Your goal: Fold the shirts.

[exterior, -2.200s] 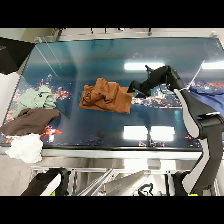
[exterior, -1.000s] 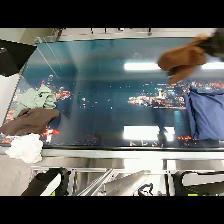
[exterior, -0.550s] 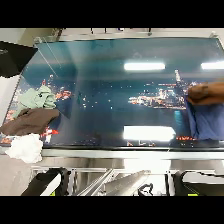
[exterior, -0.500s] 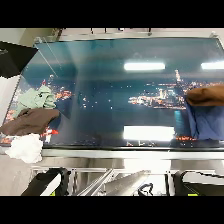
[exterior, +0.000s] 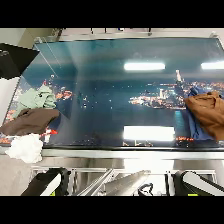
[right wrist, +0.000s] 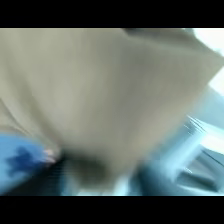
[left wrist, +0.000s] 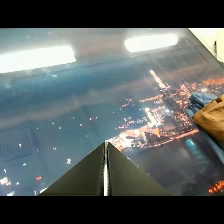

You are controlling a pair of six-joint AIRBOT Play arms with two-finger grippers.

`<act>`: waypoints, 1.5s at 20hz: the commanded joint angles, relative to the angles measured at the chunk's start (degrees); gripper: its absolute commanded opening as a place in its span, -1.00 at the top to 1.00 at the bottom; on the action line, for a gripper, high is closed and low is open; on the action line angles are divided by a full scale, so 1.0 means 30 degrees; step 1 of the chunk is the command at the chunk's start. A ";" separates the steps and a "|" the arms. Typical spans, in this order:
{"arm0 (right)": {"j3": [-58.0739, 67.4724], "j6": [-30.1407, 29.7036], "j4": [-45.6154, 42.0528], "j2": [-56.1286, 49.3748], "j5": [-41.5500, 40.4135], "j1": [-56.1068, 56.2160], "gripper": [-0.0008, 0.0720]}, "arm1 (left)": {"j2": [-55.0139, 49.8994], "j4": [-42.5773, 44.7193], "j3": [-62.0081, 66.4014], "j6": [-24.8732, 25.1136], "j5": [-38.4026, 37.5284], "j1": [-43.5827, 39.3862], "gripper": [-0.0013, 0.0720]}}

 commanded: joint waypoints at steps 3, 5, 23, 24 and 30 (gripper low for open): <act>0.0306 -0.0335 -0.1698 0.0226 -0.2878 -0.0138 -0.94 | -0.0044 0.0022 -0.0007 -0.0022 0.0219 0.0015 0.92; 0.2543 -0.0233 0.1406 0.0219 -0.2237 0.0000 -0.93 | -0.0066 0.0051 -0.0007 -0.0022 0.0168 0.0015 0.92; -0.3468 -0.3920 0.4590 0.5093 1.2014 2.5339 0.92 | 0.7621 0.2222 -1.9467 -0.6419 -0.8284 -1.1023 0.93; -0.3563 -0.3971 0.4583 0.5100 1.1999 2.5638 0.92 | 0.7643 0.2222 -2.0028 -0.6528 -0.8684 -1.1475 0.93; -0.3577 -0.3665 0.4867 0.5042 1.1861 2.5915 0.91 | 0.7606 0.2222 -2.1048 -0.6521 -0.9704 -1.1963 0.92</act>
